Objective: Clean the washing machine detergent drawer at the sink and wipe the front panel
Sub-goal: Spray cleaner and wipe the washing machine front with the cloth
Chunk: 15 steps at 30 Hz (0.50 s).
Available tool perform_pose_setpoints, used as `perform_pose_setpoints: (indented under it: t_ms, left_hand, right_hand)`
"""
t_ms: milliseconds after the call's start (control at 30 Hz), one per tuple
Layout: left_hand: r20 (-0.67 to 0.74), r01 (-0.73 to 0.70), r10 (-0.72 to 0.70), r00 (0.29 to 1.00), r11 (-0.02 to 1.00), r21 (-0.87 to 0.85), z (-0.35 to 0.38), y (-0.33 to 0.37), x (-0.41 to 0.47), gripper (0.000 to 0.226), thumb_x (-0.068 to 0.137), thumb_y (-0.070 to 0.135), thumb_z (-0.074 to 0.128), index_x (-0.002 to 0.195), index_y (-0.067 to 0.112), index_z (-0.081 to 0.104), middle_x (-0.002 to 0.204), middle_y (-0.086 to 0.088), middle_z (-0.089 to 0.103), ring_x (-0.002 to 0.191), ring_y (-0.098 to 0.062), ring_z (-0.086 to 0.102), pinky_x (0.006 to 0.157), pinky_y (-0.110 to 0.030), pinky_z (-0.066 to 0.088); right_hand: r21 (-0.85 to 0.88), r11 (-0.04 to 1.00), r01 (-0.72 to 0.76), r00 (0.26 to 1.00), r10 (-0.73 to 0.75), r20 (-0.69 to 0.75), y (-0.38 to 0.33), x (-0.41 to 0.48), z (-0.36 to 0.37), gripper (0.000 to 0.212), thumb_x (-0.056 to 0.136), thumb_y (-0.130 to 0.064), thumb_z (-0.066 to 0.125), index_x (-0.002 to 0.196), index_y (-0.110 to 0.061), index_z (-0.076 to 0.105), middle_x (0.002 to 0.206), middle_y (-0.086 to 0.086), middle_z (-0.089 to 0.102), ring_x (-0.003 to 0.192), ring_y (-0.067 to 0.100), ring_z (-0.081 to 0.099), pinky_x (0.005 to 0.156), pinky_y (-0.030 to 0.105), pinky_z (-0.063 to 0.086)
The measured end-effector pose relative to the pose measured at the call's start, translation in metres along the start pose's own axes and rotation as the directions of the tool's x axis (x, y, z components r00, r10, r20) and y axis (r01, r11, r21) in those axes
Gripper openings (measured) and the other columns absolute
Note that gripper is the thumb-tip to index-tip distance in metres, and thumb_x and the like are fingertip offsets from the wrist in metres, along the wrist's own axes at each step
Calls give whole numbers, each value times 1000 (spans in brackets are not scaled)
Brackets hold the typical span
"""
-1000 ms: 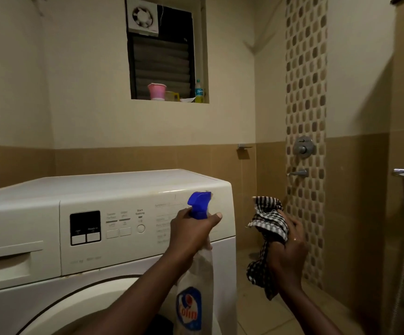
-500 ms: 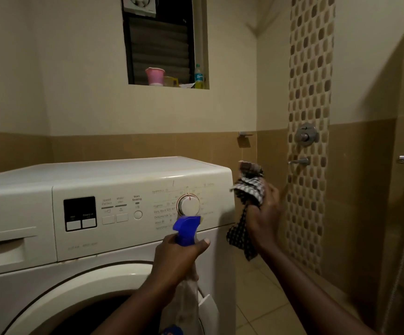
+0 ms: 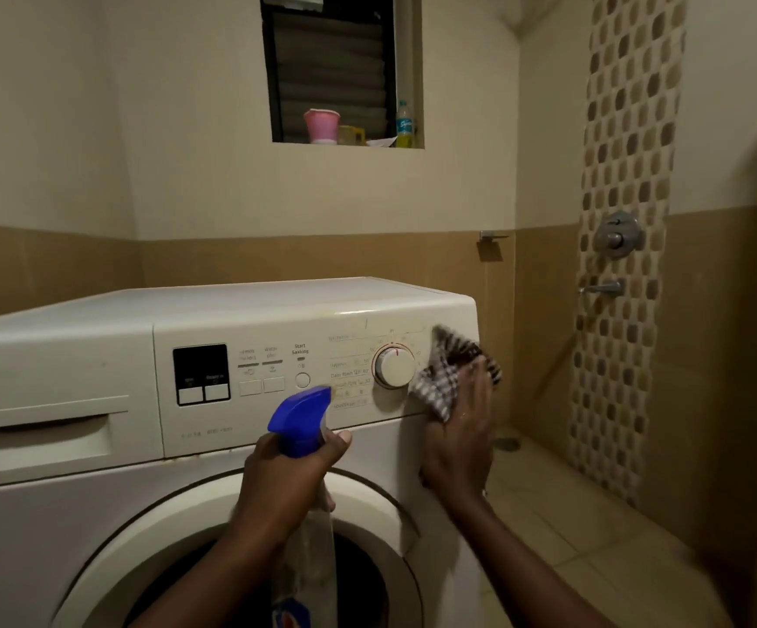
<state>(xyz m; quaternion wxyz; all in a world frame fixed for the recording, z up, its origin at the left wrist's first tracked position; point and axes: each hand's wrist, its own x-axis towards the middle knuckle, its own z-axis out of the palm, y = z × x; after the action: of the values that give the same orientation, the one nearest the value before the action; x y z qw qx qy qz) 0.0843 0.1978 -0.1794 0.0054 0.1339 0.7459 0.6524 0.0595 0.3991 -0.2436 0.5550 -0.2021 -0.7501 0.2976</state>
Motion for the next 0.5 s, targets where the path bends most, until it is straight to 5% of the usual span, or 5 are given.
perform_pose_setpoints:
  t_ms: [133, 333, 500]
  left_hand:
    - [-8, 27, -27, 1000, 1000, -2, -8, -2, -2, 24, 83, 26, 74, 93, 12, 57, 66, -16, 64, 57, -24, 63, 62, -30, 49]
    - [-43, 0, -2, 999, 999, -45, -16, 10, -5, 25, 82, 27, 74, 91, 17, 54, 67, -10, 63, 59, -20, 61, 61, -28, 46]
    - [-57, -29, 28, 998, 999, -23, -24, 20, -5, 22, 82, 28, 74, 85, 18, 54, 66, -11, 63, 62, -23, 62, 74, -34, 47]
  right_hand:
    - [111, 976, -188, 982, 190, -1, -4, 24, -10, 75, 79, -19, 42, 152, -16, 24, 159, 7, 20, 146, 28, 19, 117, 48, 23]
    - [63, 997, -38, 999, 41, -35, -29, 7, -10, 74, 69, -18, 42, 143, -15, 43, 155, 7, 25, 142, 28, 20, 115, 51, 25]
    - [54, 983, 174, 984, -176, 22, -71, 46, -19, 67, 67, -36, 37, 127, -17, 58, 122, 7, 50, 113, 25, 41, 95, 39, 39]
